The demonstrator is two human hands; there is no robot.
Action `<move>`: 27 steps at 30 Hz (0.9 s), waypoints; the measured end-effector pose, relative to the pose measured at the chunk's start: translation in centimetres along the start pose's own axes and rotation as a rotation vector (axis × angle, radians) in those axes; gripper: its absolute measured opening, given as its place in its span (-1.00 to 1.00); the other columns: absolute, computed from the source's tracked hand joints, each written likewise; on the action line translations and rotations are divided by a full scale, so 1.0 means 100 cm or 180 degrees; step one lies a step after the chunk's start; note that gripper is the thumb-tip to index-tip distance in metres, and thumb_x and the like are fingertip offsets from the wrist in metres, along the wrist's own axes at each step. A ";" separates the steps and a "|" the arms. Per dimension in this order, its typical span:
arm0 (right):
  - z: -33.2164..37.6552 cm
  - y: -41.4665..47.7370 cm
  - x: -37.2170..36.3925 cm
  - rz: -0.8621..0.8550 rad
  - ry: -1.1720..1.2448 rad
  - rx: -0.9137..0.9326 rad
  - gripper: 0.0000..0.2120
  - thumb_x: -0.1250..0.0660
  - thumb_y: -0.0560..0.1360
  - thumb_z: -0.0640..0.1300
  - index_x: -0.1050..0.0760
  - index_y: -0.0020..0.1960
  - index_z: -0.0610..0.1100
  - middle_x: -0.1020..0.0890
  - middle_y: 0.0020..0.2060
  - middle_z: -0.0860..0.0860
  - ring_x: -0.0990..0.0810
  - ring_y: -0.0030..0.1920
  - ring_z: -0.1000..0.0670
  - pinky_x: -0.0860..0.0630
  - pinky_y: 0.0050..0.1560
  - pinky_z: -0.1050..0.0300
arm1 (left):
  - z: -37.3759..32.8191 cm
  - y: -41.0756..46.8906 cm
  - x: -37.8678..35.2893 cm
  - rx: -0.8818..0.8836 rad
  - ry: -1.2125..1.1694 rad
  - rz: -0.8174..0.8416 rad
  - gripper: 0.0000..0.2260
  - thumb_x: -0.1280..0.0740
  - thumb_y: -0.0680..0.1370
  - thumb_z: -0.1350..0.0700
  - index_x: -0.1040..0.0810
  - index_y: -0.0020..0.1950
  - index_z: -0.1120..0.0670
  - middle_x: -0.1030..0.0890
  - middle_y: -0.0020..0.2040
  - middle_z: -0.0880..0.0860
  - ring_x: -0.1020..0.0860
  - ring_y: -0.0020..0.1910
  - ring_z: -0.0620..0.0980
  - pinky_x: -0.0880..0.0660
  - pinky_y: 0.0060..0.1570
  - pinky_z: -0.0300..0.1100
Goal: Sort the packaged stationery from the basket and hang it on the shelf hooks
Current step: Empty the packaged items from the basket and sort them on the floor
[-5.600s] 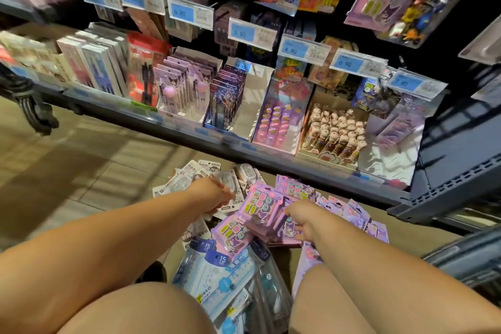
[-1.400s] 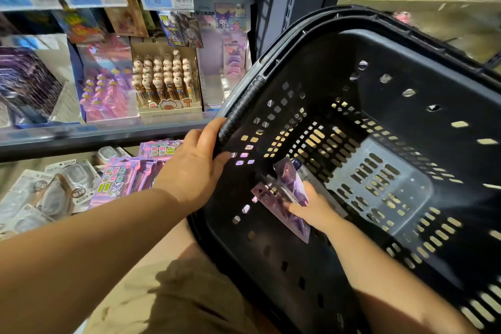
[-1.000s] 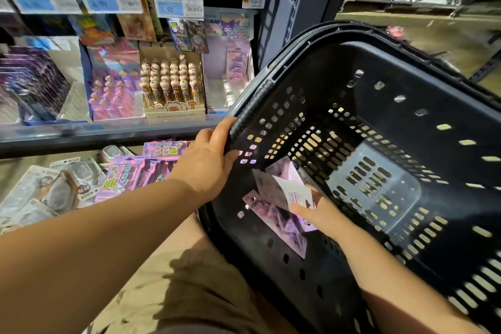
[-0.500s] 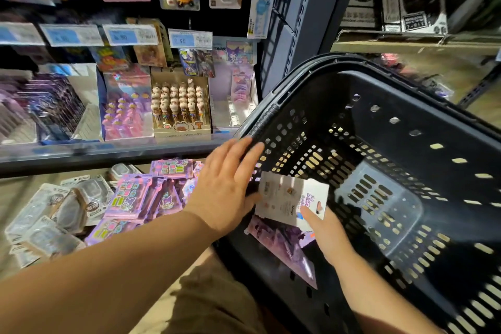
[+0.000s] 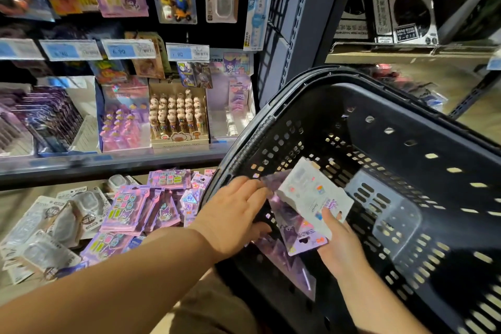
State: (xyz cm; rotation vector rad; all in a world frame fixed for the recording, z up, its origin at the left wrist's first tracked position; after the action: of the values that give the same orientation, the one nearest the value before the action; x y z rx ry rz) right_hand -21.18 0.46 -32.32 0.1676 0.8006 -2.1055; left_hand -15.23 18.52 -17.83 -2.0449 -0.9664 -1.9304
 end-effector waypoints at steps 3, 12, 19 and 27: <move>0.010 -0.014 -0.016 0.0207 0.0383 -0.0067 -0.63 -0.21 0.53 -0.09 -0.43 0.32 -0.13 -0.62 0.17 -0.18 -0.58 0.20 -0.18 -0.48 0.16 -0.14 | 0.025 -0.009 -0.031 0.1468 -0.1577 0.0683 -0.28 -0.33 0.49 -0.25 -0.18 0.50 0.06 -0.35 0.42 0.01 -0.40 0.35 0.01 -0.31 0.30 -0.20; 0.021 -0.047 -0.058 0.0636 0.0130 -0.0099 -0.73 -0.14 0.61 -0.06 -0.51 0.22 -0.09 -0.68 0.05 -0.15 -0.68 0.03 -0.14 -0.58 0.00 -0.12 | -0.007 -0.007 -0.058 0.2760 -0.6013 0.0487 -0.60 -0.31 0.51 0.03 -0.46 0.33 0.11 -0.67 0.14 0.16 -0.65 0.09 0.16 -0.60 0.07 0.04; 0.065 -0.059 -0.046 0.0400 -0.0360 0.1092 -0.72 -0.21 0.53 -0.08 -0.45 0.22 0.10 -0.67 0.10 -0.01 -0.68 0.04 -0.06 -0.63 0.01 0.02 | -0.005 -0.013 -0.064 0.3226 -0.6040 0.0236 -0.83 -0.24 0.63 0.12 -0.53 0.19 0.08 -0.69 0.05 0.20 -0.66 0.00 0.21 -0.56 0.10 0.18; 0.117 -0.090 -0.048 0.0452 -0.1480 0.2192 -0.70 -0.11 0.56 0.04 -0.49 0.22 0.22 -0.68 0.05 0.10 -0.70 -0.04 -0.03 -0.61 -0.07 0.12 | -0.018 -0.005 -0.055 0.3202 -0.5873 0.0396 -0.88 -0.27 0.62 0.12 -0.54 0.11 0.10 -0.69 0.00 0.22 -0.67 -0.04 0.21 -0.57 0.06 0.19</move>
State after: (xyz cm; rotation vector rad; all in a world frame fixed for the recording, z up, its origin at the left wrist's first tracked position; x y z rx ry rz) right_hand -23.11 0.60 -16.92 0.0871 -0.2185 -2.0862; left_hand -16.75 16.09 -22.93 -2.3879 -1.3428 0.9980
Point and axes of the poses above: each hand's wrist, its own y-axis towards the middle knuckle, its own x-axis out of the back of the hand, z = x × y, the point moved 10 cm from there along y, towards the middle knuckle
